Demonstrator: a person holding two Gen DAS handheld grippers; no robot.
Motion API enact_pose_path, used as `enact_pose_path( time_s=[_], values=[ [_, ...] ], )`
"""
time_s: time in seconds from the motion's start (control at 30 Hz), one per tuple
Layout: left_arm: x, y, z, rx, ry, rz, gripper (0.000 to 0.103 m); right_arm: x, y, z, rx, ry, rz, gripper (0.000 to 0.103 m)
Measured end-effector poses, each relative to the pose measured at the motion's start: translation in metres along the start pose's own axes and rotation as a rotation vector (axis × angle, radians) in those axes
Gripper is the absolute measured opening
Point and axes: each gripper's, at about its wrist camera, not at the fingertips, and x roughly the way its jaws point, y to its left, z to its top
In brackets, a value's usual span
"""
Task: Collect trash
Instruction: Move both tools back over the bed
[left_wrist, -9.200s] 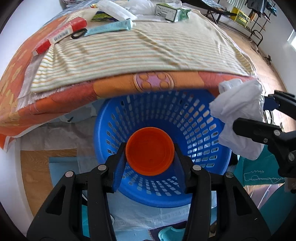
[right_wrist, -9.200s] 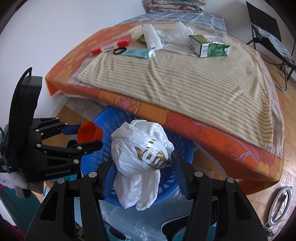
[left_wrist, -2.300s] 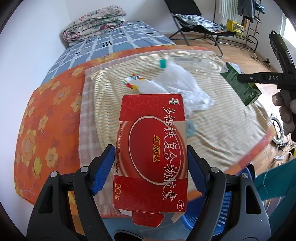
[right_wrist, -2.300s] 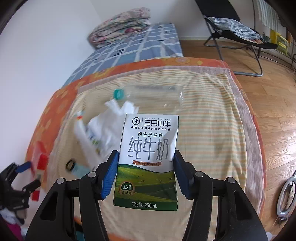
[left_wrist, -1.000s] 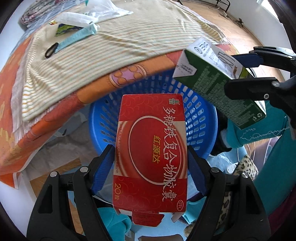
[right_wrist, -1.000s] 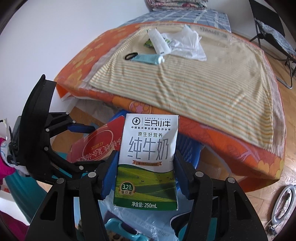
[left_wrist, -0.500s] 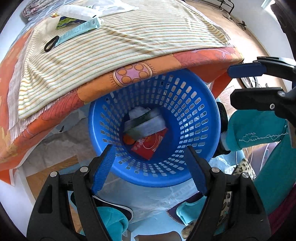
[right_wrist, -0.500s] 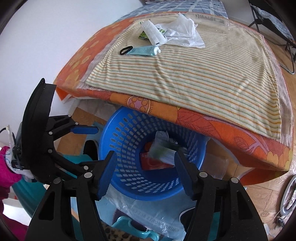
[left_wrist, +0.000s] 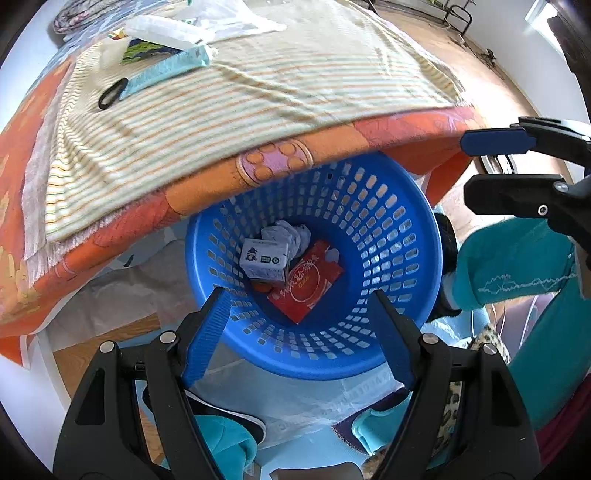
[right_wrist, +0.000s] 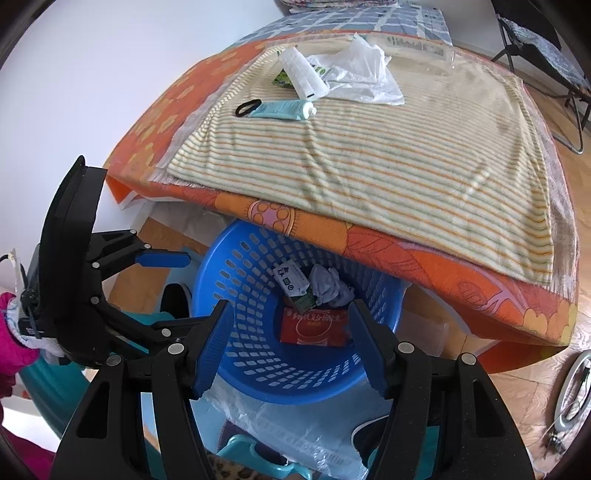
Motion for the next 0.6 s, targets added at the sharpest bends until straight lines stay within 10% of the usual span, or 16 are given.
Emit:
enact_pose_path(
  time_s=[0.6],
  values=[
    [-0.048, 0.070, 0.072, -0.113, -0.228, 0.174, 0.079, -0.029, -0.014, 0.069, -0.084, -0.172, -0.098, 0.064]
  ],
)
